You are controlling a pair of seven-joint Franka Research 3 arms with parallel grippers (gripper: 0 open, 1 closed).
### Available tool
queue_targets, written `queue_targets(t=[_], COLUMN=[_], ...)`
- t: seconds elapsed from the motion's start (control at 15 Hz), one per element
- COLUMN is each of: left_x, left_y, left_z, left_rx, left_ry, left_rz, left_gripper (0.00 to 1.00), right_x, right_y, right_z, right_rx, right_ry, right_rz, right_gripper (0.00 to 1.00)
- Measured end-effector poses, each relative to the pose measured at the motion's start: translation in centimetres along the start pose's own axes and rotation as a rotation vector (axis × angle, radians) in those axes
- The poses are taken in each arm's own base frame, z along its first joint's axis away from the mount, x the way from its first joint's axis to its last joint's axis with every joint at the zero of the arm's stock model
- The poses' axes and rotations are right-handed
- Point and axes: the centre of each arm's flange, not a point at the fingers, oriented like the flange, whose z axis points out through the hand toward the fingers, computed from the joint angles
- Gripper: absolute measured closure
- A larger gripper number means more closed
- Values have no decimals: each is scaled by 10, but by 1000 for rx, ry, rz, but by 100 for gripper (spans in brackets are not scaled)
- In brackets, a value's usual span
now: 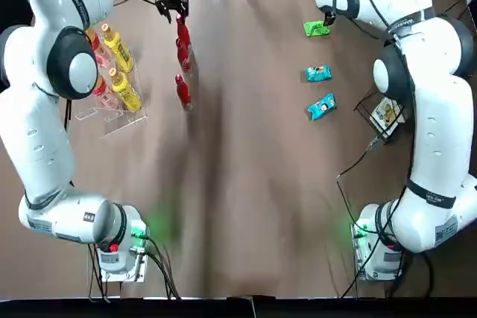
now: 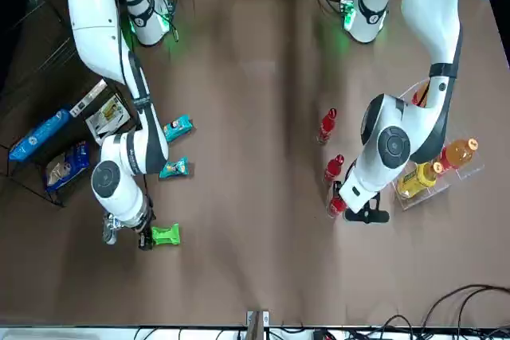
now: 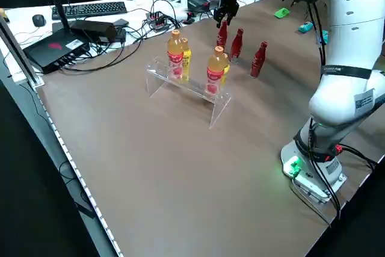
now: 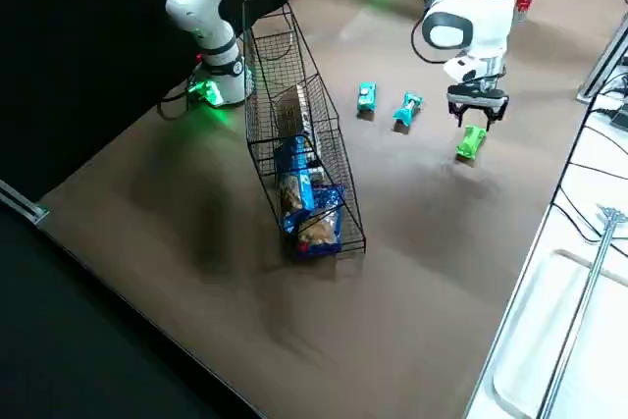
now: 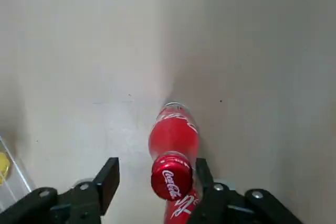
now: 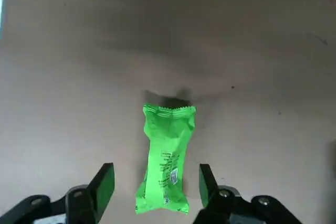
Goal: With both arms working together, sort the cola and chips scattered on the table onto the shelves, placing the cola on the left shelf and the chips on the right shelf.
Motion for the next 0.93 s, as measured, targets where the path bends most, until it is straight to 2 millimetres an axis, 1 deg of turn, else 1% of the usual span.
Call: queue_targets(t=[0.2, 0.27, 0.33, 0.53, 0.6, 0.67, 0.73, 0.8, 0.87, 0.93], left_x=[0, 0, 0, -1, -1, -2, -2, -2, -2, -2], left_y=[1, 1, 2, 4, 5, 6, 7, 8, 8, 9], left_z=[0, 0, 0, -1, -1, -1, -1, -1, -1, -1], left_rx=[0, 0, 0, -1, -1, -1, -1, -2, -2, -2], left_ry=[1, 1, 1, 1, 1, 1, 1, 1, 1, 1], left_rz=[-19, -21, -22, -52, -56, -58, -58, -58, -57, -57], left_gripper=[36, 40, 47, 49, 53, 53, 56, 56, 60, 69], right_x=[-4, -5, -6, -8, -9, -10, -12, -13, -15, -15], right_y=[-3, -4, -5, -7, -6, -6, -6, -6, -6, -6], right_z=[9, 14, 20, 35, 37, 38, 38, 37, 37, 37], right_rx=[17, 29, 41, 65, 62, 61, 61, 62, 62, 61], right_ry=[7, 13, 22, 32, 32, 31, 30, 29, 29, 28], right_rz=[20, 26, 30, 32, 31, 30, 30, 30, 30, 30], right_gripper=[26, 27, 28, 30, 31, 31, 31, 31, 32, 32])
